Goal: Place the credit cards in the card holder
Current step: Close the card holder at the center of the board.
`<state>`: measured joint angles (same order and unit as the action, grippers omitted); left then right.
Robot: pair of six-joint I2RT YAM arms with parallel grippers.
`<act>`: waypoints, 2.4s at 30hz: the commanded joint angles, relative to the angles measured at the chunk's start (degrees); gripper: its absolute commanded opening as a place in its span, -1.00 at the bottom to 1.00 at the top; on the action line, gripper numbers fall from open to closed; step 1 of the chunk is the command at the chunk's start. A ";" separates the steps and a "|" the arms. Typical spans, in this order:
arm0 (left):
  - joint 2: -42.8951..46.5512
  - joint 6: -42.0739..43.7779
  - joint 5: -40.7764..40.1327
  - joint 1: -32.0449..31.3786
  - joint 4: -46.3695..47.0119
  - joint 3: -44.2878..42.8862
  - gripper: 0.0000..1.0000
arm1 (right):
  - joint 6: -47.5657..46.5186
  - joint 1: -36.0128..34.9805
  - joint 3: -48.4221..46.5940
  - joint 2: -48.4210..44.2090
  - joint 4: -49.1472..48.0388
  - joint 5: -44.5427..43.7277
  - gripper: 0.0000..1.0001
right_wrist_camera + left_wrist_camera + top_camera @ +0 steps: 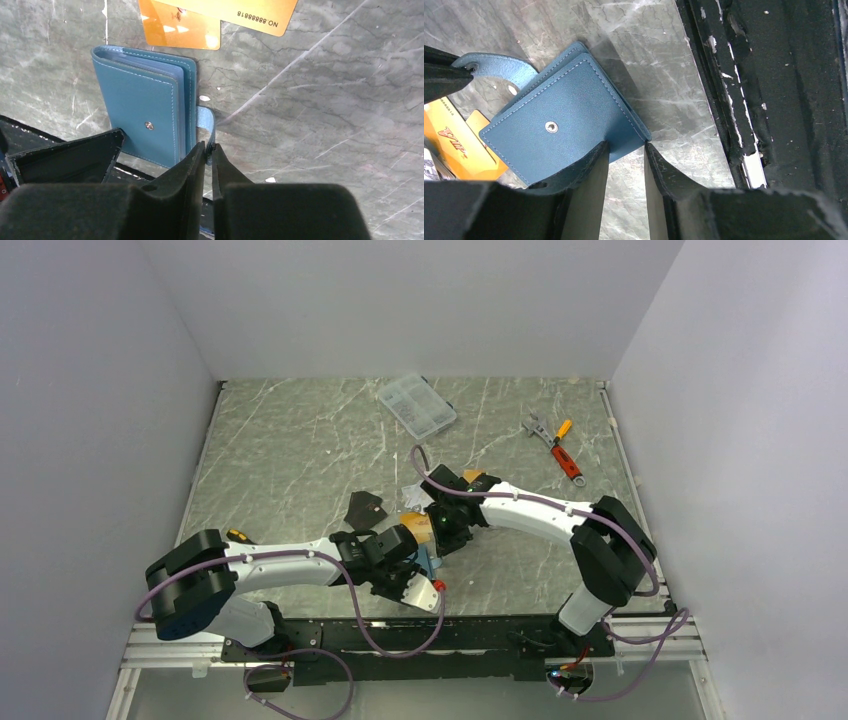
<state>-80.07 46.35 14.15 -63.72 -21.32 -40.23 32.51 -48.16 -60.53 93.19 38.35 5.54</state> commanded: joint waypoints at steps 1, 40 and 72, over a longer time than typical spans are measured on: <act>1.56 0.49 1.07 0.22 -2.92 -1.11 -0.27 | 0.00 0.05 -0.59 -0.42 0.98 -1.67 -0.81; 1.23 0.95 2.28 0.44 -3.52 -1.01 -0.31 | 10.32 -0.20 6.07 1.31 -18.46 10.61 -1.00; 2.35 1.44 2.73 0.86 -3.47 -0.03 -0.34 | 7.83 -7.28 -0.33 10.33 -8.07 1.49 -1.00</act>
<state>-79.02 46.94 15.14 -63.02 -24.25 -40.23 41.91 -53.39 -60.88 99.88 26.63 10.37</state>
